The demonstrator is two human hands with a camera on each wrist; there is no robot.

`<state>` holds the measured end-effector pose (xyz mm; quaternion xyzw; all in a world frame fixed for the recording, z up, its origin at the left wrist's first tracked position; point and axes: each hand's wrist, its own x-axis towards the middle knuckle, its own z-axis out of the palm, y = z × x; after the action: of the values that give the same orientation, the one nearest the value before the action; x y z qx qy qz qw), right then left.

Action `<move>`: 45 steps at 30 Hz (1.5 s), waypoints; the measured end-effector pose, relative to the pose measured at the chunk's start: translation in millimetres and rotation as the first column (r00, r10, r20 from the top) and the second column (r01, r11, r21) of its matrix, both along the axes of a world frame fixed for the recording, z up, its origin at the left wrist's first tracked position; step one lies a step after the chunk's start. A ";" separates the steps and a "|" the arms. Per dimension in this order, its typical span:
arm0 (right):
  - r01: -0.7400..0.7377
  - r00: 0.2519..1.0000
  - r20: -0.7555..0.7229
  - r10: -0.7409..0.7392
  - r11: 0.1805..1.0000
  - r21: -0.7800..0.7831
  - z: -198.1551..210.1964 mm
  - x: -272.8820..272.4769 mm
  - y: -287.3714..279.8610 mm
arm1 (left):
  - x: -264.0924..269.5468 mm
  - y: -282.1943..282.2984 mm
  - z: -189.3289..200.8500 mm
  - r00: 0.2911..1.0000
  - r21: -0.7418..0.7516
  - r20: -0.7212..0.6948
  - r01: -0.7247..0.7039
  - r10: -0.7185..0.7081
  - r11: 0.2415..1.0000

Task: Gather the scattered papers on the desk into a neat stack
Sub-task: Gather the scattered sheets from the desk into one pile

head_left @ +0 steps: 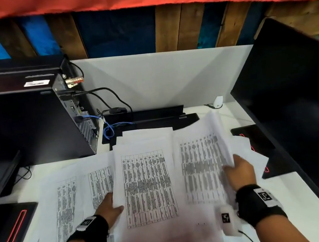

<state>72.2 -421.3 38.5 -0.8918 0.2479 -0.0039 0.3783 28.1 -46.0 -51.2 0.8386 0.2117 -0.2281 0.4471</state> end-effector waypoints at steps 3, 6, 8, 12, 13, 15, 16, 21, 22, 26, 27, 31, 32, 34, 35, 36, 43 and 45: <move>0.003 0.986 0.166 0.028 0.983 -0.181 49.5 10.0 2.1 | -0.7 0.1 1.5 1.000 -0.010 -0.003 0.000 0.000 1.000; 0.051 0.904 0.425 0.054 0.972 -0.231 99.8 13.5 10.5 | 0.2 2.2 -0.3 1.000 -0.028 -0.012 0.001 -0.001 1.000; 0.041 0.808 0.582 0.086 0.979 -0.202 124.9 11.3 20.6 | 0.0 3.4 -1.7 1.000 -0.037 -0.017 -0.001 0.000 0.999; -0.006 0.603 0.796 0.057 0.998 -0.067 155.3 3.3 42.0 | -0.7 3.3 0.3 1.000 -0.040 -0.023 0.008 -0.009 0.999; -0.023 0.570 0.820 0.042 0.999 -0.035 161.0 0.9 47.6 | -0.8 3.0 2.0 0.999 -0.033 -0.033 0.014 -0.015 0.999; -0.065 0.540 0.841 0.009 0.997 0.031 167.1 -2.2 55.2 | -1.2 2.0 6.7 0.999 -0.009 -0.038 0.037 -0.037 0.999; -0.088 0.551 0.834 0.003 0.995 0.054 167.2 -1.0 57.7 | -1.2 2.8 4.5 0.999 -0.011 -0.033 0.026 -0.026 1.000; -0.174 0.895 0.435 0.099 0.975 0.138 112.1 20.0 80.7 | 2.3 0.2 9.1 0.996 -0.086 -0.064 -0.061 0.055 0.994; -0.175 0.945 0.306 0.119 0.971 0.164 90.9 22.0 84.9 | 3.2 1.2 5.8 0.991 -0.135 -0.068 -0.126 0.118 0.983; -0.264 0.957 -0.105 0.271 0.961 0.081 -3.9 23.7 92.0 | 3.2 -0.4 4.7 0.959 -0.278 -0.165 -0.268 0.229 0.923; -0.264 0.944 -0.177 0.277 0.960 0.096 -21.5 22.8 92.0 | 2.0 -4.3 13.5 0.953 -0.275 -0.187 -0.283 0.238 0.919; -0.197 0.928 -0.334 0.165 0.978 -0.065 -55.6 11.5 96.5 | 3.6 -13.7 14.0 0.975 -0.124 -0.132 -0.196 0.179 0.973; -0.236 0.915 -0.359 0.187 0.967 -0.098 -59.5 8.1 100.3 | 2.9 -15.2 11.8 0.982 -0.097 -0.117 -0.161 0.149 0.982; -0.369 0.865 -0.374 0.334 0.929 -0.024 -69.7 5.5 107.0 | 0.9 -18.6 10.6 0.984 -0.083 -0.122 -0.138 0.127 0.987; -0.428 0.834 -0.377 0.402 0.903 0.016 -71.6 5.1 109.3 | 1.3 -19.3 11.1 0.986 -0.075 -0.134 -0.114 0.104 0.991; -0.455 0.819 -0.380 0.431 0.890 0.028 -71.5 5.9 108.6 | 1.4 -18.7 7.5 0.988 -0.041 -0.136 -0.078 0.072 0.996; 0.024 0.920 -0.372 -0.119 0.968 -0.250 -58.8 27.3 25.4 | 1.5 -16.5 9.1 0.993 0.121 -0.116 0.050 -0.036 0.991; -0.012 0.909 -0.410 -0.078 0.977 -0.212 -65.3 30.5 8.1 | 2.6 -17.5 11.2 0.993 0.114 -0.111 0.050 -0.037 0.992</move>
<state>102.8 -413.3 -26.8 -0.9028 0.3359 0.1537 0.2203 30.7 -63.4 -40.1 0.8541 0.2304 -0.2704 0.3799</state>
